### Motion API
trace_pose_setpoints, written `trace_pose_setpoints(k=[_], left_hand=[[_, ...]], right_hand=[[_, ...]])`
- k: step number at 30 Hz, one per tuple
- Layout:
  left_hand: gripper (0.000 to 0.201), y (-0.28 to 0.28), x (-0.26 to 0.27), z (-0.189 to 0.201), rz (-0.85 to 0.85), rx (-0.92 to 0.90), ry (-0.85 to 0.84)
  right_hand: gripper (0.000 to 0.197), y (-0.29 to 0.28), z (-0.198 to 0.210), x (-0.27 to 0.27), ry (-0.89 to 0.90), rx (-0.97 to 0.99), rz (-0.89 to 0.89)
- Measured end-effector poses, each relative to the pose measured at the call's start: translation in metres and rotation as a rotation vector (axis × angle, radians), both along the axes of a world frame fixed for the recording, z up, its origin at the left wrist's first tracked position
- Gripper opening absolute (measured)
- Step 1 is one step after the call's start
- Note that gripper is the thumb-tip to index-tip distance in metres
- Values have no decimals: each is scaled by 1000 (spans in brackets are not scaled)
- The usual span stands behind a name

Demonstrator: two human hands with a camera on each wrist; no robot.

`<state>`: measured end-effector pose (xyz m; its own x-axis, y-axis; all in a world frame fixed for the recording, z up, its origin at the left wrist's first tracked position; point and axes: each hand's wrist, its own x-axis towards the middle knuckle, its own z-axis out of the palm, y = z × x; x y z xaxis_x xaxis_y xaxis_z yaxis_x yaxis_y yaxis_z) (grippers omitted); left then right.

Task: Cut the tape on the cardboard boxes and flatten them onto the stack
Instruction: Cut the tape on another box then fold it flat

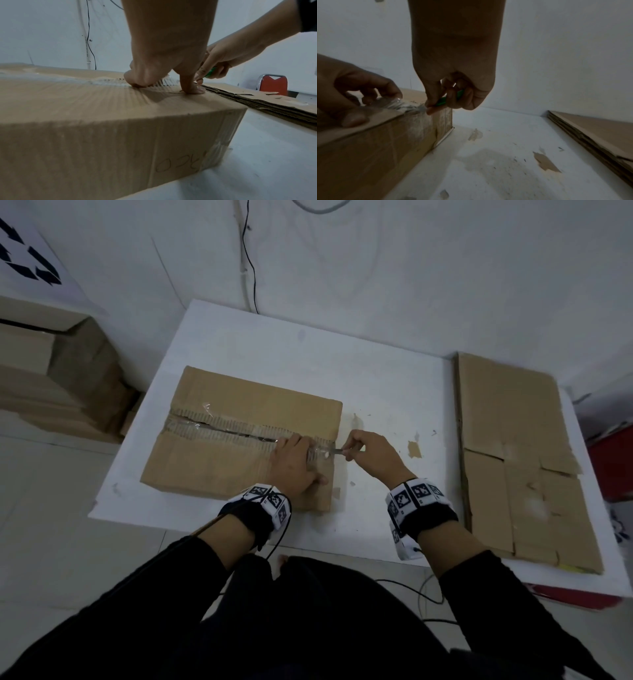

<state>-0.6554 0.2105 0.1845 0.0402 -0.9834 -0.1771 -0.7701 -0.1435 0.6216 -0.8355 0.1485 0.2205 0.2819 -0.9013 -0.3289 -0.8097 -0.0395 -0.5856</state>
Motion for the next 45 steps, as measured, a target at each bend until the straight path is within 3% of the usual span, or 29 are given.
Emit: trace_pose_setpoints(k=[9, 14, 22, 27, 30, 35, 45], left_hand=[[74, 5, -4, -3, -28, -11, 26], [70, 11, -5, -4, -29, -57, 28], [70, 8, -11, 3, -37, -5, 22], [65, 15, -8, 0, 15, -75, 157], [62, 15, -10, -1, 70, -71, 223], [60, 16, -9, 3, 44, -58, 205], [63, 16, -11, 9, 67, 12, 194]], right_hand=[[9, 6, -5, -9, -121, 129, -86], [8, 20, -16, -1, -170, 55, -154], [7, 31, -10, -16, -159, 94, -214], [5, 29, 12, -12, 43, -78, -170], [7, 31, 15, -3, 6, -213, -100], [19, 32, 1, 13, -9, -224, -26], [15, 33, 3, 17, 93, -304, 84]])
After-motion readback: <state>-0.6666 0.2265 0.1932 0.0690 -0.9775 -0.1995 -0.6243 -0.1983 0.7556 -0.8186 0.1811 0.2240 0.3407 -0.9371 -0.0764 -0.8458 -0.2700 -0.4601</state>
